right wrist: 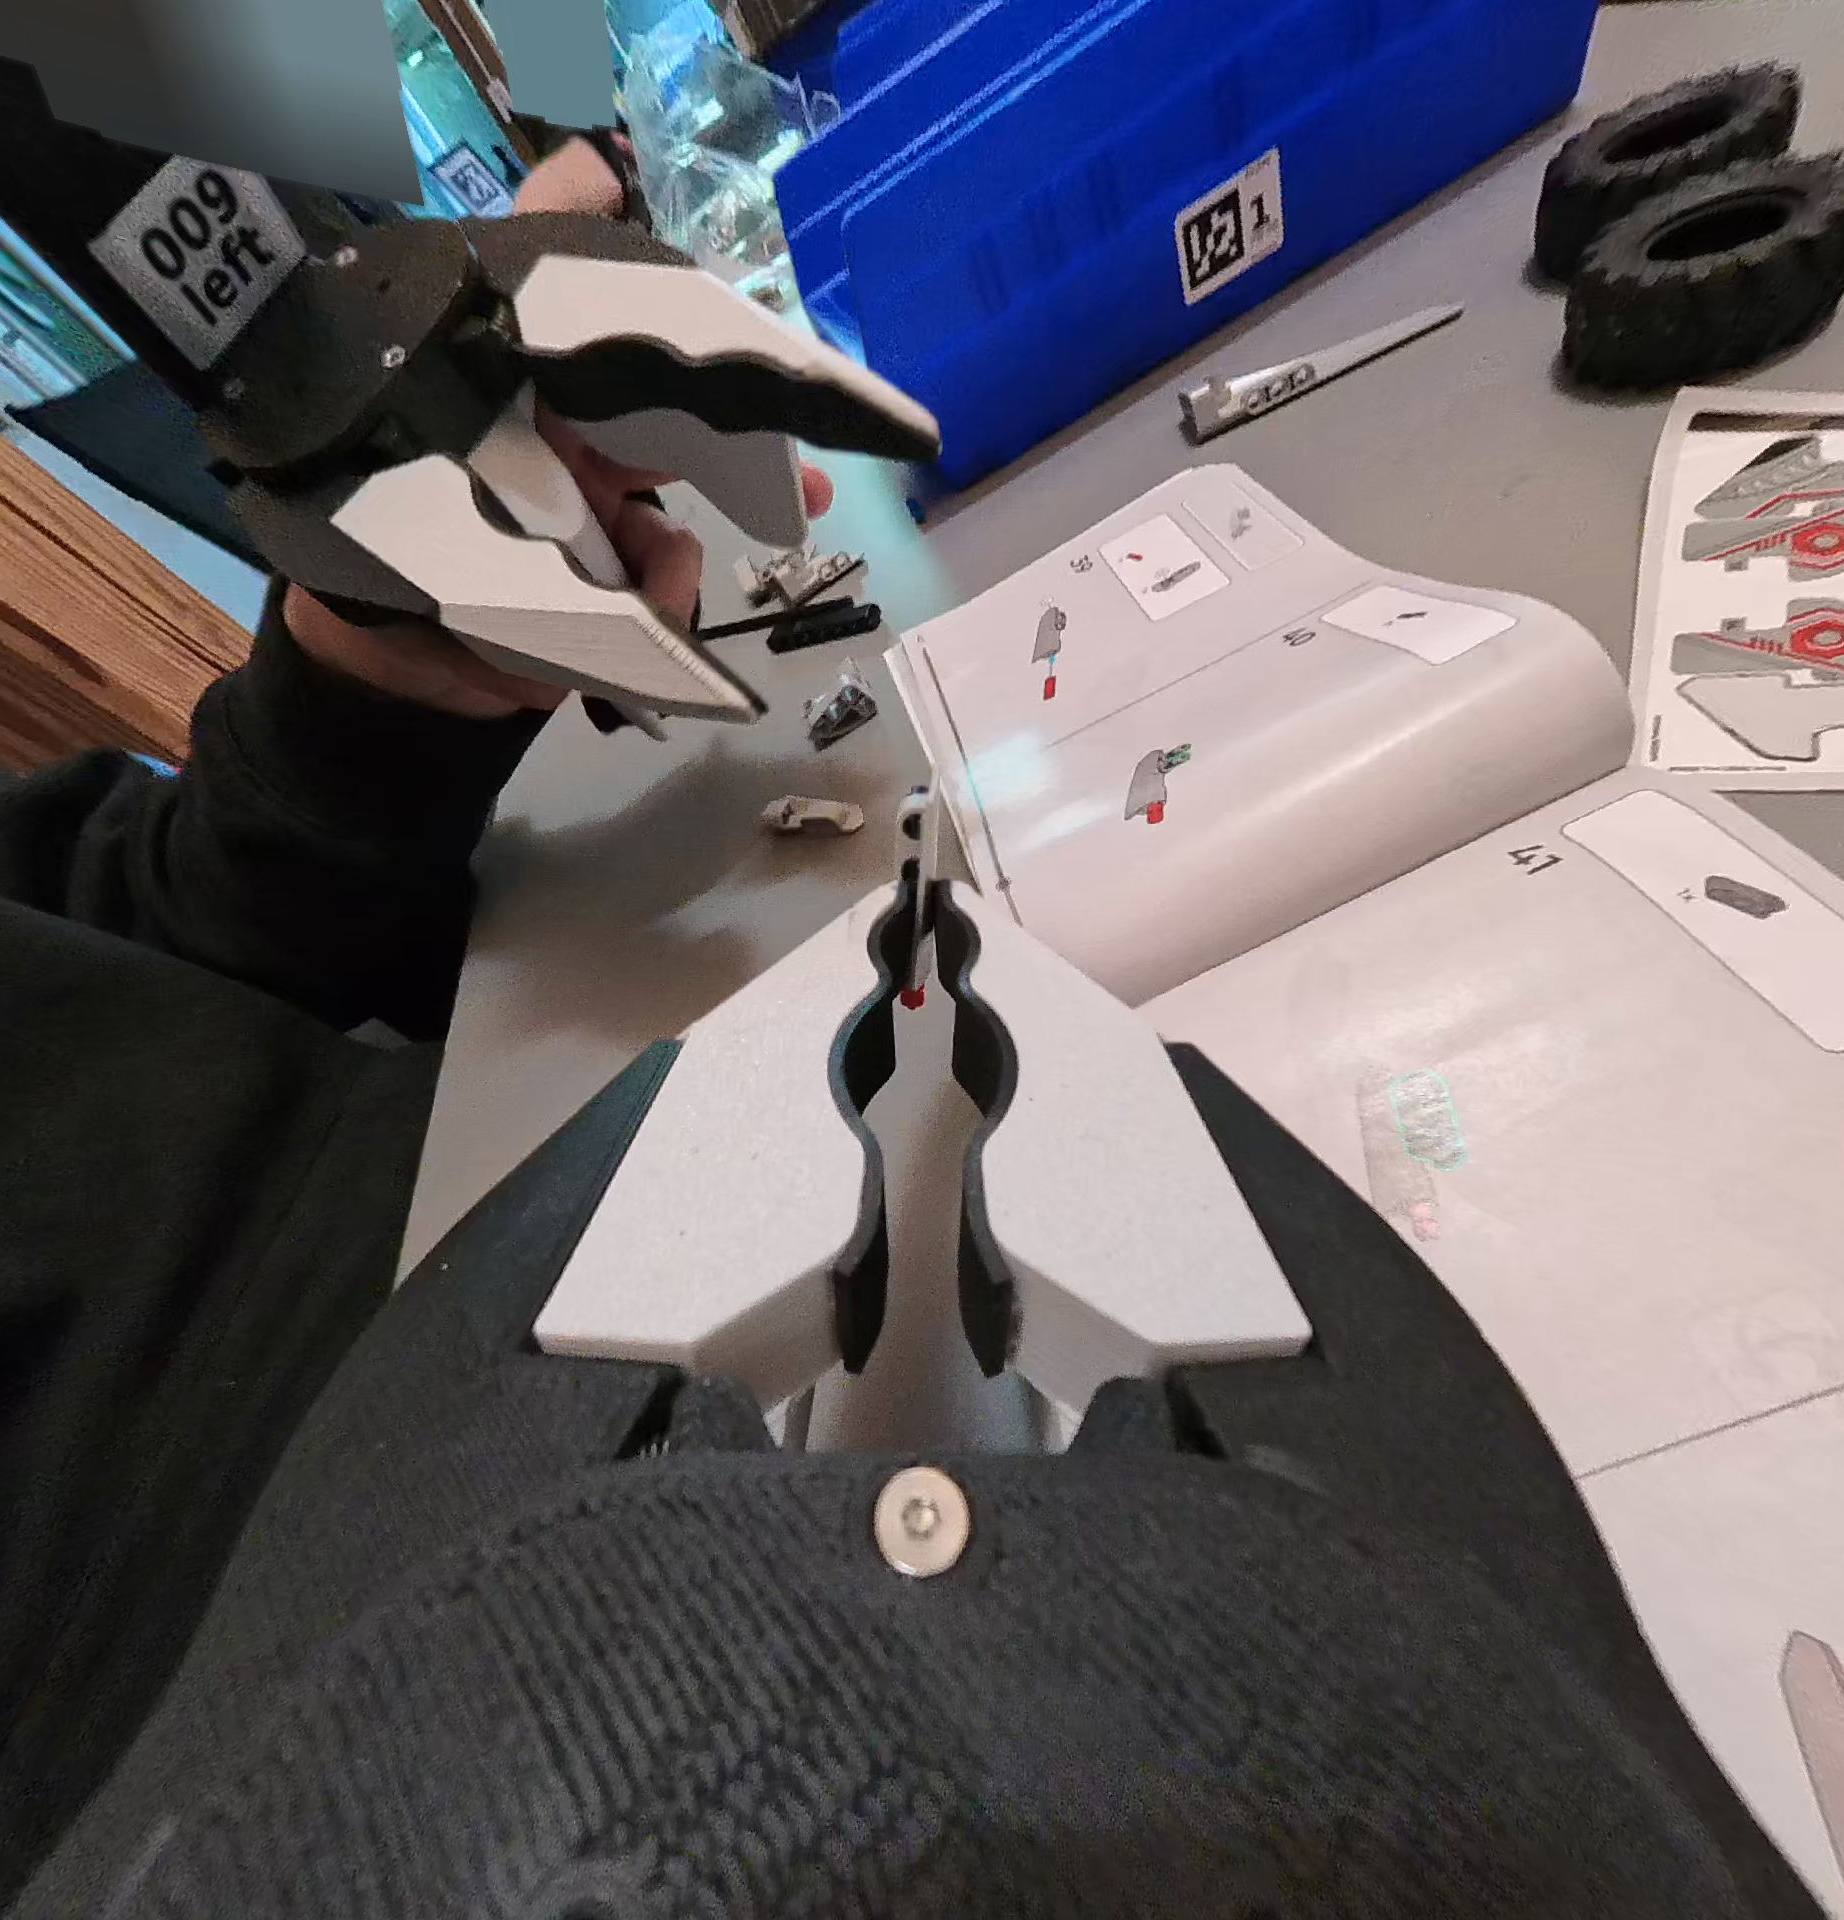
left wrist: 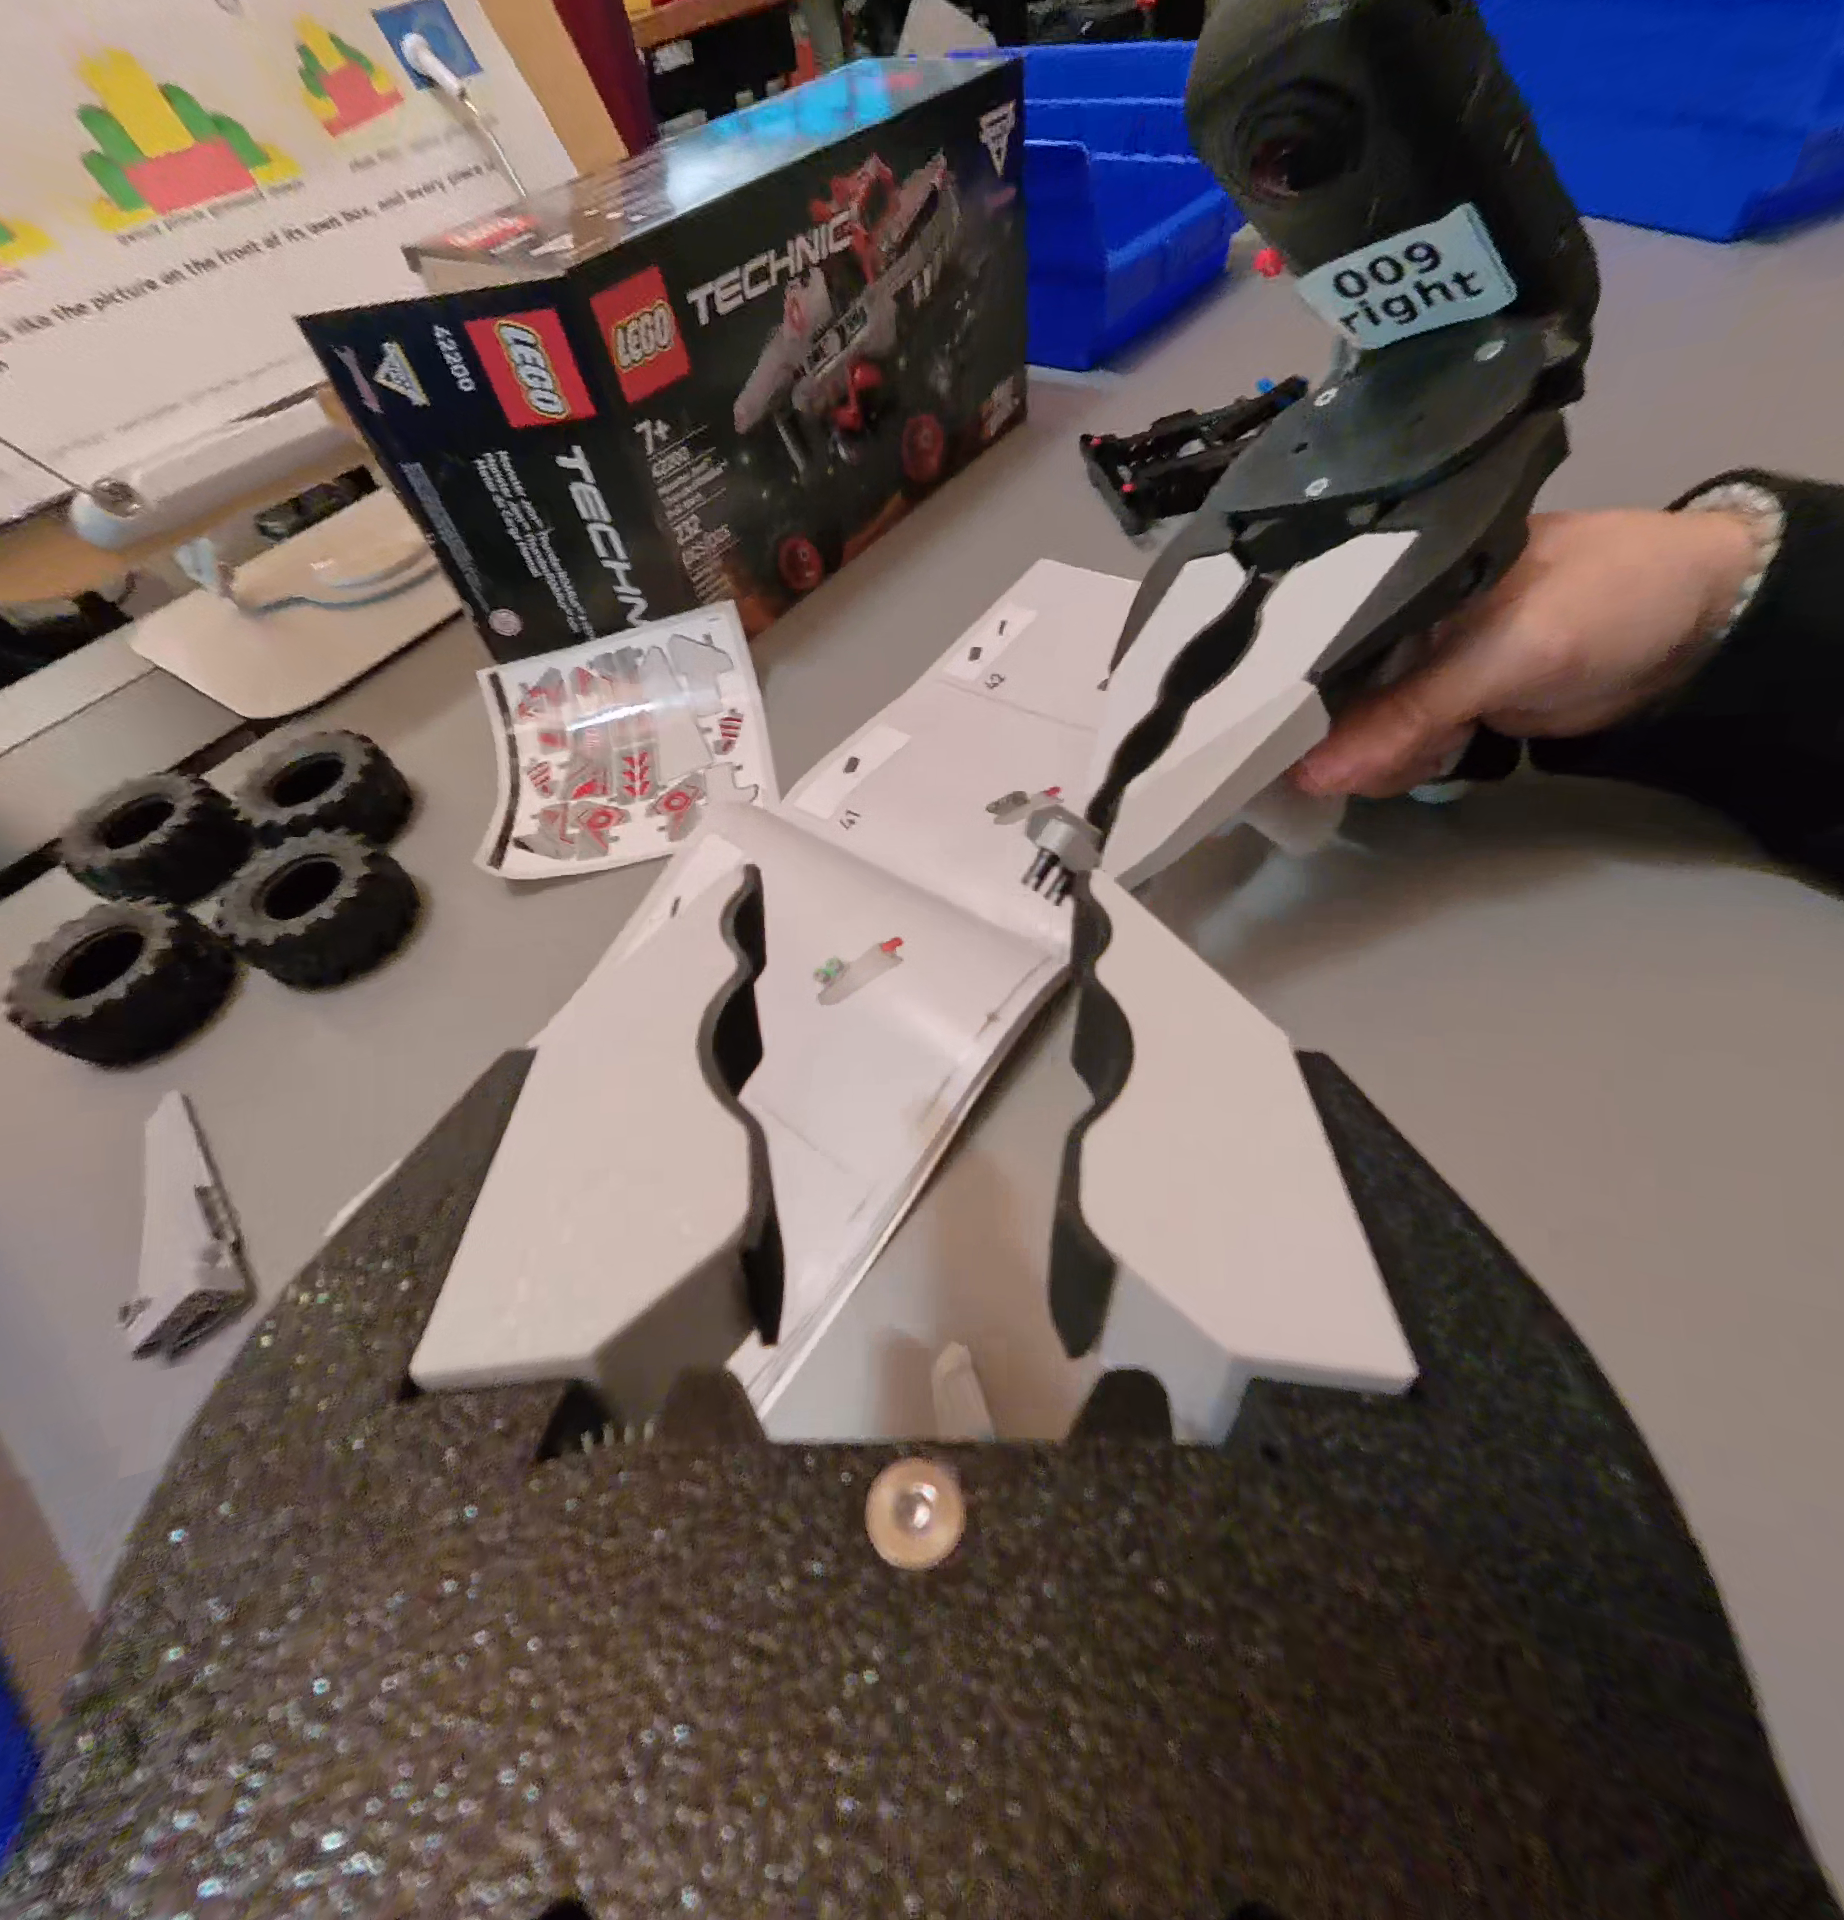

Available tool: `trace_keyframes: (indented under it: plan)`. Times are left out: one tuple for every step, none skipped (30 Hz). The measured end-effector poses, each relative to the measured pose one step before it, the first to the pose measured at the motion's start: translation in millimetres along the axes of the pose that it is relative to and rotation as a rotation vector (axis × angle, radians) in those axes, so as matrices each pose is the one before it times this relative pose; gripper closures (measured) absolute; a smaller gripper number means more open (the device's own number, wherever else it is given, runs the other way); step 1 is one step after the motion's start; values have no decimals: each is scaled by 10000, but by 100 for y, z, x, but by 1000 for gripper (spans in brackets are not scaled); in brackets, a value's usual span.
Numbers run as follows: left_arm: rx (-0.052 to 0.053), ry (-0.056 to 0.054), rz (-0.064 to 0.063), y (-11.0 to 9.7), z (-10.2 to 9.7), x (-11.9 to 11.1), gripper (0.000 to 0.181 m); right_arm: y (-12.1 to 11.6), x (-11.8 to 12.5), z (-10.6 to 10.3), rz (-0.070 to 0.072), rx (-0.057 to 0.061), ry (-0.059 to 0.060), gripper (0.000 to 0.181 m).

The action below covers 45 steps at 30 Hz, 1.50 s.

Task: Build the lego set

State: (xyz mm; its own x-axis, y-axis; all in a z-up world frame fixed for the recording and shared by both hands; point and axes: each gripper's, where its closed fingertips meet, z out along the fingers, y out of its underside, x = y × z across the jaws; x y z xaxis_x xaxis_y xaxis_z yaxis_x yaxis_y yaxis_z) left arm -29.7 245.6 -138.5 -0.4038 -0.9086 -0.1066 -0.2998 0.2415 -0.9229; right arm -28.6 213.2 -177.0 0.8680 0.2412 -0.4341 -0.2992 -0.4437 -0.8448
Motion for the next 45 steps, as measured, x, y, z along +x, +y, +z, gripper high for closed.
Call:
trace_keyframes:
  plan:
    - [46,50,-41,-336,-80,211,124,-233,24,-201,-75,195,79,179]
    - [84,6,120,-327,-148,203,124,-212,-87,-193,-114,177,29,180]
    - [65,-17,201,-216,-180,154,125,-167,-130,-144,-123,143,2,180]
    - [23,-8,192,-118,-163,89,126,-119,27,-97,-66,95,73,180]
    - [-10,43,80,-13,-77,68,127,-20,94,-14,17,16,67,180]
    - [-34,103,-81,44,-24,88,127,92,-84,63,31,-71,-91,179]
    - [-36,111,-201,50,6,60,127,148,-171,104,1,-116,-142,179]
    - [-17,80,-209,29,-7,13,127,139,-79,131,-26,-118,-41,179]
    - [-23,67,-121,72,-47,1,128,147,112,120,-33,-112,117,179]
    - [-64,72,7,147,-61,5,128,163,-22,148,-86,-133,57,179]
    - [-102,25,78,196,-114,-67,129,213,-143,173,-131,-163,-5,179]
    - [-94,-45,89,165,-135,-188,130,209,-87,182,-133,-167,38,179]
    - [-70,-61,59,161,-149,-223,130,186,-11,161,-115,-146,87,179]
    - [-66,0,14,189,-127,-162,130,126,60,114,-87,-107,119,179]
    - [-62,36,-39,185,-113,-123,131,108,37,85,-53,-83,77,179]
    - [-77,36,-70,222,-102,-138,131,73,-17,72,-22,-59,8,179]
    - [-147,38,-91,343,-77,-157,132,50,-1,30,24,-35,-28,179]
    - [-183,40,-120,413,18,-177,132,4,0,9,55,-9,-39,179]
    - [-17,-84,-238,122,127,-360,130,-32,43,-27,64,27,-27,179]
    - [447,-201,-421,-674,179,-519,128,-67,22,-61,67,55,-33,179]
    - [918,-13,-526,-1401,107,-115,126,-114,11,-106,62,91,-47,179]
    - [1052,377,-425,-1578,42,650,124,-154,9,-125,65,118,-52,179]
    - [876,451,-226,-1302,25,864,125,-160,28,-139,78,130,-43,179]
    - [458,247,-17,-704,36,552,126,-165,69,-153,94,135,-26,179]
    - [-31,45,181,5,20,176,127,-167,56,-145,90,136,-24,179]
    - [-385,-52,316,529,-29,-63,127,-167,14,-139,70,128,-49,179]
    - [-543,-48,371,819,-104,-124,128,-147,-32,-134,57,120,-79,180]
    - [-589,9,367,866,-181,-62,128,-160,-80,-149,32,130,-94,179]
    - [-645,66,353,865,-282,5,129,-186,-135,-171,7,155,-110,179]
    - [-644,48,342,811,-344,-23,129,-227,-180,-200,-1,181,-146,180]
    - [-593,45,350,774,-351,-11,130,-256,-237,-239,-12,212,-182,179]
    - [-541,68,349,771,-324,54,131,-293,-310,-260,-17,236,-237,179]
    - [-440,46,335,696,-243,67,133,-306,-286,-284,16,245,-240,180]
    - [-305,13,266,554,-124,60,133,-300,-224,-273,56,246,-221,180]
    - [-198,56,157,396,5,142,134,-297,-322,-258,41,231,-293,180]
    - [-100,107,32,237,158,207,135,-302,-368,-257,-2,237,-289,179]
    - [1,116,-62,48,261,230,136,-325,-125,-276,-4,250,-89,180]
    - [54,142,-93,-58,312,272,137,-337,-70,-281,-3,262,-56,180]
    - [34,202,-57,-64,314,386,137,-295,-327,-269,-36,237,-227,180]
    - [-42,199,4,34,280,394,137,-272,-369,-232,-52,218,-236,180]
    - [-129,128,101,172,214,297,138,-271,-167,-214,-24,210,-108,180]
    - [-179,7,164,275,107,69,138,-240,-59,-204,-1,181,-39,180]
    - [-170,-134,162,282,-45,-200,138,-197,-59,-159,14,160,-47,180]
    - [-114,-223,110,229,-205,-419,139,-171,-10,-141,-26,128,22,180]
    - [-44,-240,23,190,-371,-546,140,-158,-7,-159,-163,70,103,180]
